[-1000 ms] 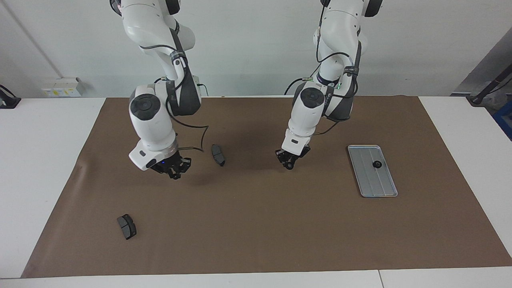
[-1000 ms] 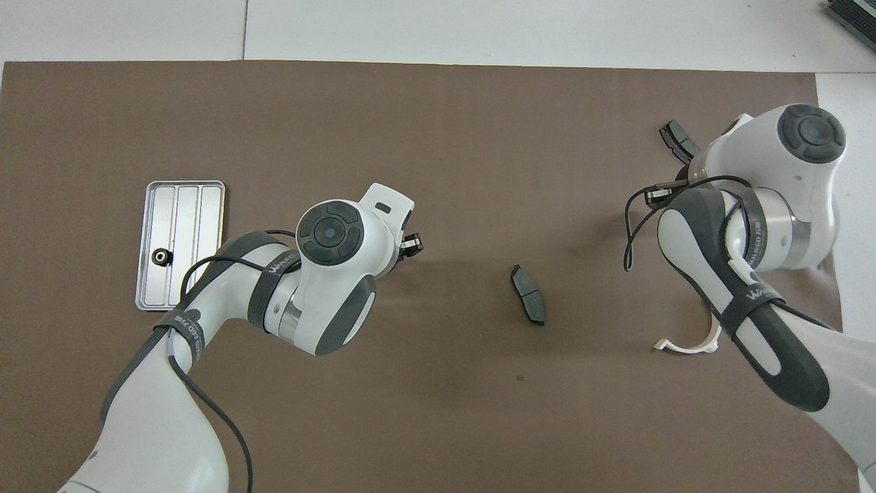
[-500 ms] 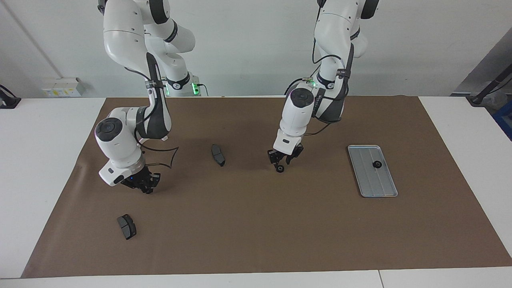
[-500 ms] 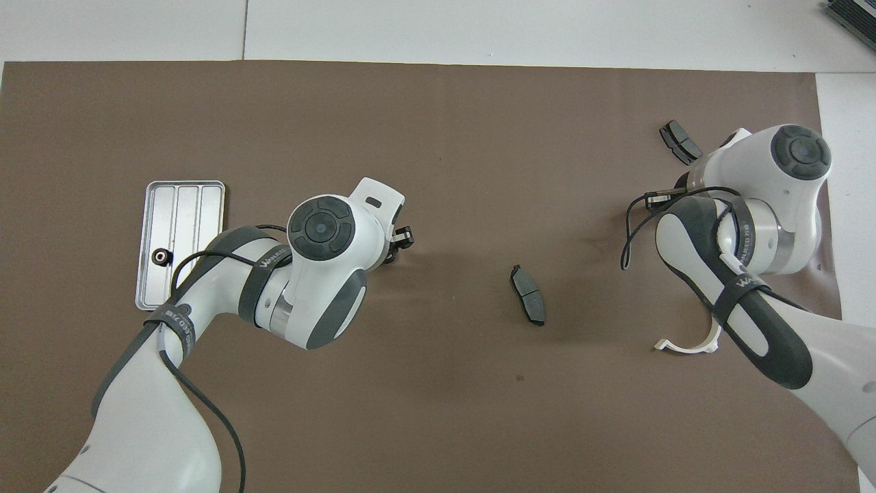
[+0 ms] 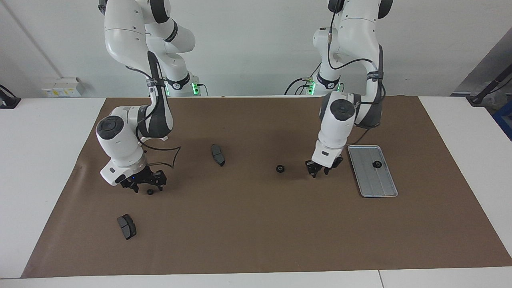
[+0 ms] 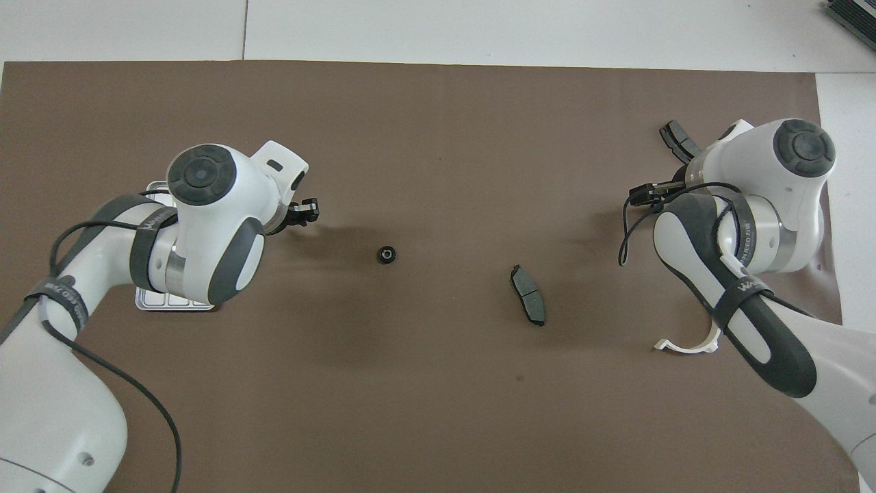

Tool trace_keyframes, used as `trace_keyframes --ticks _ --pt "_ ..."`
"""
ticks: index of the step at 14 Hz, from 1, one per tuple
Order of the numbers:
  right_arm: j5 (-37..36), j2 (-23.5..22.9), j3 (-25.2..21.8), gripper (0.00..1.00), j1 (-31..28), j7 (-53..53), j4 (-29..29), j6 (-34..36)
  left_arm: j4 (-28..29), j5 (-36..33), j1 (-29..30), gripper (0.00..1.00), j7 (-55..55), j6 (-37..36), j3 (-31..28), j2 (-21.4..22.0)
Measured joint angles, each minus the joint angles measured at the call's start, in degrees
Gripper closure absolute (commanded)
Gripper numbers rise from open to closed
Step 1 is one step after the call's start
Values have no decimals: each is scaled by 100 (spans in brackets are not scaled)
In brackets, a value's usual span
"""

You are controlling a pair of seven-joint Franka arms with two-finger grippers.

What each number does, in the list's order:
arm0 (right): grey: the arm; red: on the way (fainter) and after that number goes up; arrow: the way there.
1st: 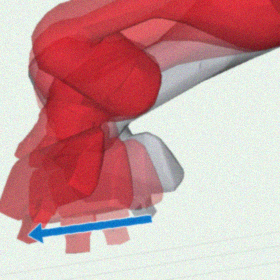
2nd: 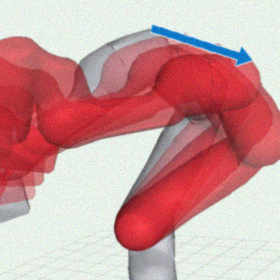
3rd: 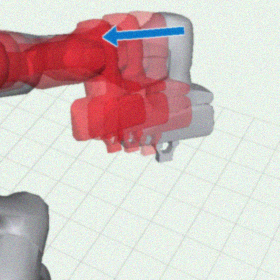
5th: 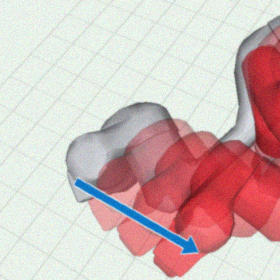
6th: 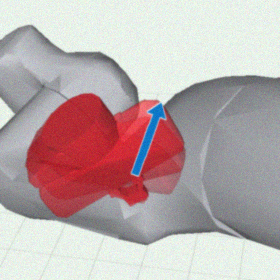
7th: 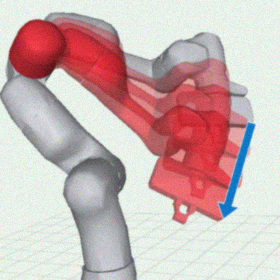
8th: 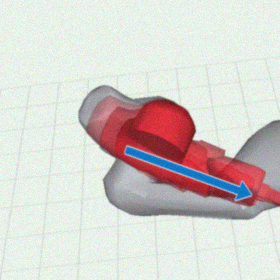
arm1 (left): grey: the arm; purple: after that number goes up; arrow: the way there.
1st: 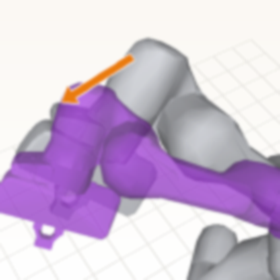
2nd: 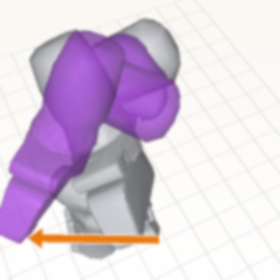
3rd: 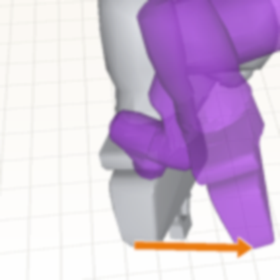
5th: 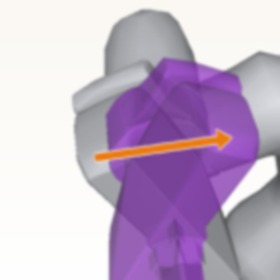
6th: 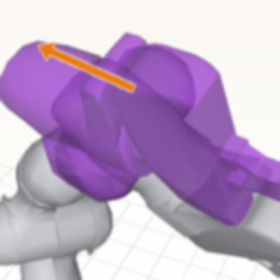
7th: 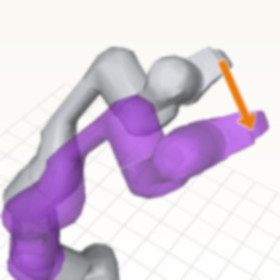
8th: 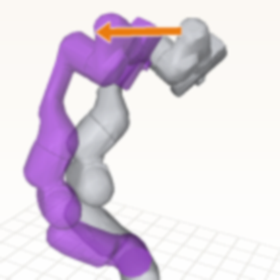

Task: Place bearing gear from tray to pile
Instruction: 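Return the left gripper to the tray while the right gripper reaches mid-table, then grasp the second bearing with the right gripper while the left grasps the third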

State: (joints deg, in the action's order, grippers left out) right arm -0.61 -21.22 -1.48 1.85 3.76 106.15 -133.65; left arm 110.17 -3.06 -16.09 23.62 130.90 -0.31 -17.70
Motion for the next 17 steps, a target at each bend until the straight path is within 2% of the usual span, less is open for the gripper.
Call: trace_keyframes --ticks 4,6,11,14,17 --pt "36 515 16 0 546 -585 -112 542 4 -2 850 48 -1601 -168 -4 97" --pt "37 628 26 0 978 -1097 -277 822 32 -2 1211 48 -2191 -239 -2 109" --pt "37 615 42 0 2081 -1993 -354 870 181 -3 1864 48 -3122 -242 0 145" --pt "38 527 44 0 2612 -2741 -420 834 374 -3 1971 48 -3172 -232 5 227" --pt "37 217 43 0 3083 -3397 -663 700 757 -3 2026 48 -3170 -33 6 342"
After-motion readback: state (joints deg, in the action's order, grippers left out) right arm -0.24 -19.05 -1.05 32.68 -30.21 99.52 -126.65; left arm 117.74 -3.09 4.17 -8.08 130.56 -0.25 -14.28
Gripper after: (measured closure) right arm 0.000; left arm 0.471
